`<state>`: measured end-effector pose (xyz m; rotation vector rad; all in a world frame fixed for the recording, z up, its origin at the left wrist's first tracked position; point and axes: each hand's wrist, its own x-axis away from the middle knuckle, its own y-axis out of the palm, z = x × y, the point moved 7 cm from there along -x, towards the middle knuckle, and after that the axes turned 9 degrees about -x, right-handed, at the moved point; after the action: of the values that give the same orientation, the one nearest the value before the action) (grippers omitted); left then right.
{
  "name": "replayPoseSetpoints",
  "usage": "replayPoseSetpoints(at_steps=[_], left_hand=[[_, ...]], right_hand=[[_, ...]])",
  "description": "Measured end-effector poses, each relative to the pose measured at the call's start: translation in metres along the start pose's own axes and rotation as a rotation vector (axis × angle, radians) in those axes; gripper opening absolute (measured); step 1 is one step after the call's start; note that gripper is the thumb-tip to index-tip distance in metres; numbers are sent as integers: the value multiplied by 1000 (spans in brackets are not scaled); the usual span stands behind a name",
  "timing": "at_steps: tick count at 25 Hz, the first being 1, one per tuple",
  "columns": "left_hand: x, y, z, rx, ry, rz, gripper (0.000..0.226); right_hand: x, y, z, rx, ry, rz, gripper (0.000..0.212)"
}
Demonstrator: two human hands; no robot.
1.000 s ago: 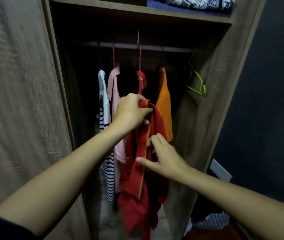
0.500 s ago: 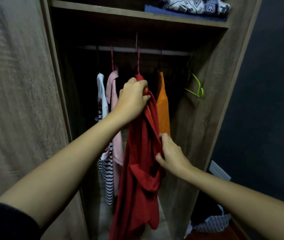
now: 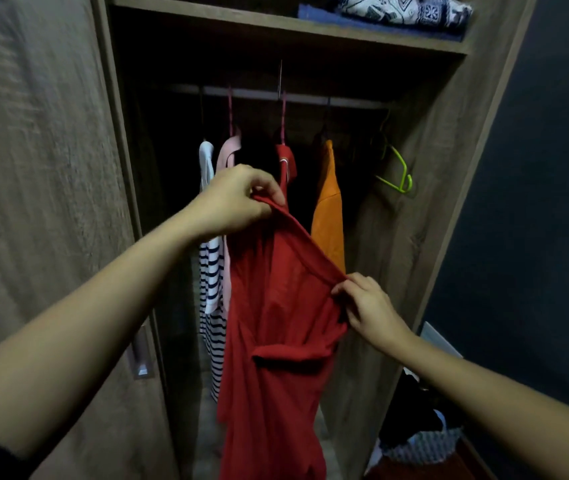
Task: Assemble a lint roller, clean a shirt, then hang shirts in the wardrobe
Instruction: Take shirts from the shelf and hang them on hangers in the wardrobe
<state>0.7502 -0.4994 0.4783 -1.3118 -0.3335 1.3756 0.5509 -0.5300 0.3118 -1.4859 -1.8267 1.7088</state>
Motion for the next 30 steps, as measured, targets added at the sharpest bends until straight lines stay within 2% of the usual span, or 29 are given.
replayPoseSetpoints(at_steps=[2,5,7,9,11,13,14,16,17,18,20,22,25,27,30], left_hand=[[12,-3,-9,-273,1,251,23],[24,4,-49,-457,-206,248,21],[25,-6,-60,-487,-204,270,22],[26,-18,-55,-459,-40,329,28],[26,-14,-50,-473,140,212,35],[30,-2,-49,-366,231,63,36],[30,-3,-50,-235,227,61,40],[26,-9,-50,34,170,126,48],[22,-7,-50,64,159,133,49],[15,-1,-49,9,163,101,48],[3,23,-52,-169,145,-40,50],[-8,35,-63,-308,52,-17,55],[-19,41,-69,-447,-67,43,53],[-31,54,-62,-406,-57,-18,57],[-54,74,-38,-179,-48,-154,41]], right_hand=[[-2,-4,4,-19,66,-27,52],[-8,-22,-2,15,32,-120,47],[-18,-57,-6,-14,15,-20,45],[-27,-103,-12,-17,2,190,48],[-31,-132,-10,-79,28,276,49],[-31,-133,-5,-114,54,169,49],[-30,-135,-1,-115,53,154,49],[-29,-143,1,-83,37,249,45],[-30,-145,-1,-40,10,291,41],[-32,-142,-3,21,-19,279,36],[-37,-123,2,140,-35,100,44],[-36,-118,15,126,-13,-27,53],[-42,-154,36,-21,70,75,53],[-54,-172,53,3,118,97,54],[-77,-167,78,172,78,-2,60]])
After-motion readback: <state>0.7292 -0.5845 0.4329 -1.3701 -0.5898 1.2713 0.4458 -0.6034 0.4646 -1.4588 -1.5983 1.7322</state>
